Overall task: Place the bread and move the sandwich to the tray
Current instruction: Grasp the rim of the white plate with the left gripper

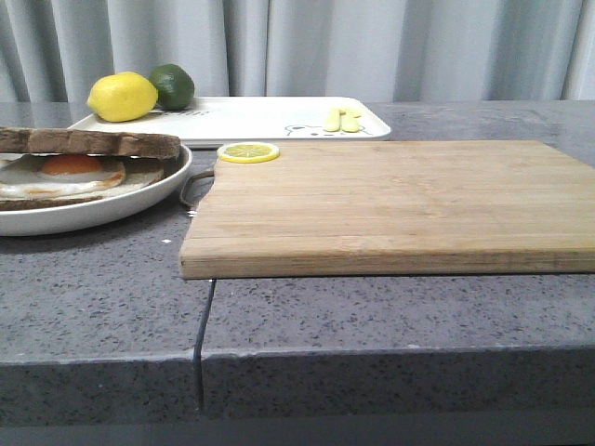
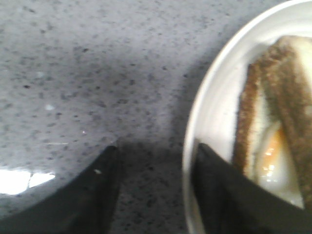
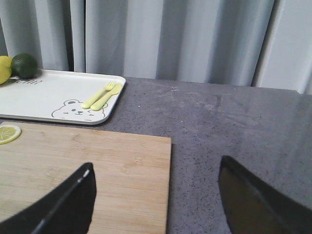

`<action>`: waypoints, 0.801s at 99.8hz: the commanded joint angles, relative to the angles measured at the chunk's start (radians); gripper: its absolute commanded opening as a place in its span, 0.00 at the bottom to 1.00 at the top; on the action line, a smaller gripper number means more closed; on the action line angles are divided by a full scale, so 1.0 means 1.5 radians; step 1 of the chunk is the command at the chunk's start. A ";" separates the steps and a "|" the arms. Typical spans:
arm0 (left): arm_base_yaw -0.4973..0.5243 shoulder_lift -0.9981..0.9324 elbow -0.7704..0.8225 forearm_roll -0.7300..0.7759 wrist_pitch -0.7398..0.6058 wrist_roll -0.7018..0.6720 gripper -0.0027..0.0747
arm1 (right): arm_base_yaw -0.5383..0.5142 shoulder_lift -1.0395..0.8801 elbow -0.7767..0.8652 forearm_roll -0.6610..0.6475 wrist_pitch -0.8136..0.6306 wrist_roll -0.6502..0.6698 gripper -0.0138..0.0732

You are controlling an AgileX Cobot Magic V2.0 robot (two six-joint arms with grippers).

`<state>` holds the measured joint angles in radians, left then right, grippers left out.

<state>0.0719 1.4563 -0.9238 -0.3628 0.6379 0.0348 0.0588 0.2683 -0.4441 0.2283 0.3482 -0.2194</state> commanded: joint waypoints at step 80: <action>-0.001 -0.021 -0.022 -0.137 0.026 -0.006 0.01 | -0.005 0.006 -0.015 -0.004 -0.052 -0.001 0.77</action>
<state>0.0725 1.4587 -0.9238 -0.5207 0.6573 0.0334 0.0588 0.2683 -0.4441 0.2283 0.3482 -0.2194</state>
